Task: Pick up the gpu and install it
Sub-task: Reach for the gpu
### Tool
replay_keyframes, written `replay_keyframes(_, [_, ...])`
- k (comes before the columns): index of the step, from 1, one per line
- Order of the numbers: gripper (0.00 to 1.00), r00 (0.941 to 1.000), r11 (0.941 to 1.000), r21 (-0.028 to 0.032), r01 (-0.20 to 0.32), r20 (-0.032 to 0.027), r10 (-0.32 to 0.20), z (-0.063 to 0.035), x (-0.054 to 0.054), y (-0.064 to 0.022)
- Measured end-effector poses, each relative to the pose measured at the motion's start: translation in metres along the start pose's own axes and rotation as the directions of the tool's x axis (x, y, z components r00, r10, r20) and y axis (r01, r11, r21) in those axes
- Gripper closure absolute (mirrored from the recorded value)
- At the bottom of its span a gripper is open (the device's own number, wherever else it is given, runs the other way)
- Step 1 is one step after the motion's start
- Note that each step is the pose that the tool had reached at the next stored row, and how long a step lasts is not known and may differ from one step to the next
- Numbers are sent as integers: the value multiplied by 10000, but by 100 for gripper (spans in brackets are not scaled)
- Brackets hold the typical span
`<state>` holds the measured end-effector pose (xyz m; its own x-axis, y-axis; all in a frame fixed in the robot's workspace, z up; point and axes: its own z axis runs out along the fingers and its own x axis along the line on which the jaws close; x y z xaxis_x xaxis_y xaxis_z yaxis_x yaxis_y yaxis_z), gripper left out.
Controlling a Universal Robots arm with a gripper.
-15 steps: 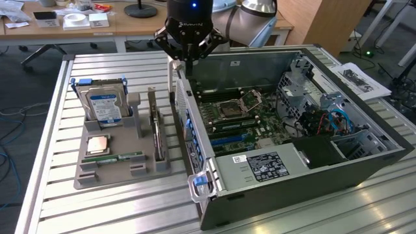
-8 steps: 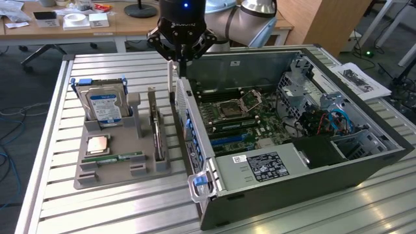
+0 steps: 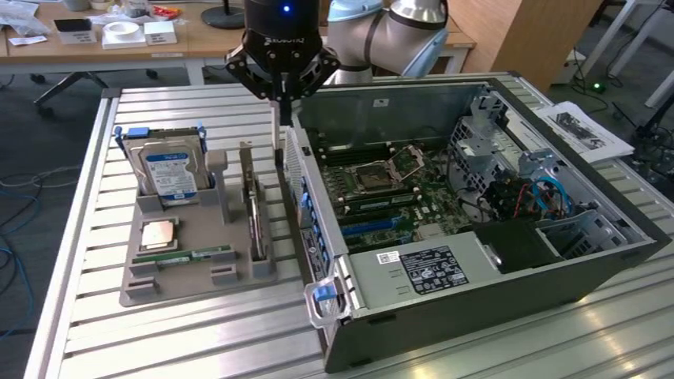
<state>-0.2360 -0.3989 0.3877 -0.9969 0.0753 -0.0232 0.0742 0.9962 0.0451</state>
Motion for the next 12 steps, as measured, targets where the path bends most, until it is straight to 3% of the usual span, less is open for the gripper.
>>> replay_keyframes(12, [89,10000,10000,-1,0,1,0,2,176,-13])
